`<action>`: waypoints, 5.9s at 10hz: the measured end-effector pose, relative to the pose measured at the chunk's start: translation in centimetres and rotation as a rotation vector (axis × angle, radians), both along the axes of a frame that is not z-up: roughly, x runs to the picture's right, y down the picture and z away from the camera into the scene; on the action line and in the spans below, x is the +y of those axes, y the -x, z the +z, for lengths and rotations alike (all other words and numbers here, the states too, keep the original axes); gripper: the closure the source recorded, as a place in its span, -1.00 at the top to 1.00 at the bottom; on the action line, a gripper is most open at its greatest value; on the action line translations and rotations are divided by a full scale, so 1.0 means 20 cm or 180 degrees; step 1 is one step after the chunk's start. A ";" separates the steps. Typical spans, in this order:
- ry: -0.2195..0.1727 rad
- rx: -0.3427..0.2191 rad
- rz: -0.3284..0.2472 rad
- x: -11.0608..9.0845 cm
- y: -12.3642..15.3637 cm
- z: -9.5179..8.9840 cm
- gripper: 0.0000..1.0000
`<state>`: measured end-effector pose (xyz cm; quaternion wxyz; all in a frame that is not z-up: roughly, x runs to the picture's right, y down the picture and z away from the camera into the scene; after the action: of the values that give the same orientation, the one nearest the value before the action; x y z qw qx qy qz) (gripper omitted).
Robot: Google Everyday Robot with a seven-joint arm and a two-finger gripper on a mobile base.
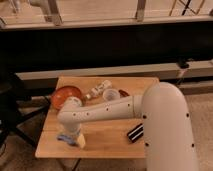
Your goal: Place the white sponge in the ceramic bowl
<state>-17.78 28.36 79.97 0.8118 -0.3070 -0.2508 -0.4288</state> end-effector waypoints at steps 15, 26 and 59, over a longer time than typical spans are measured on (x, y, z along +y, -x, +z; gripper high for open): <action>-0.0316 -0.0147 -0.0143 0.01 0.16 -0.07 -0.45; -0.0334 -0.0293 -0.0073 -0.02 0.12 -0.12 -1.00; -0.0688 -0.0849 0.0838 -0.60 0.10 -0.40 -1.00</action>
<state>-19.81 16.33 71.91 0.8486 -0.1233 -0.3466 -0.3803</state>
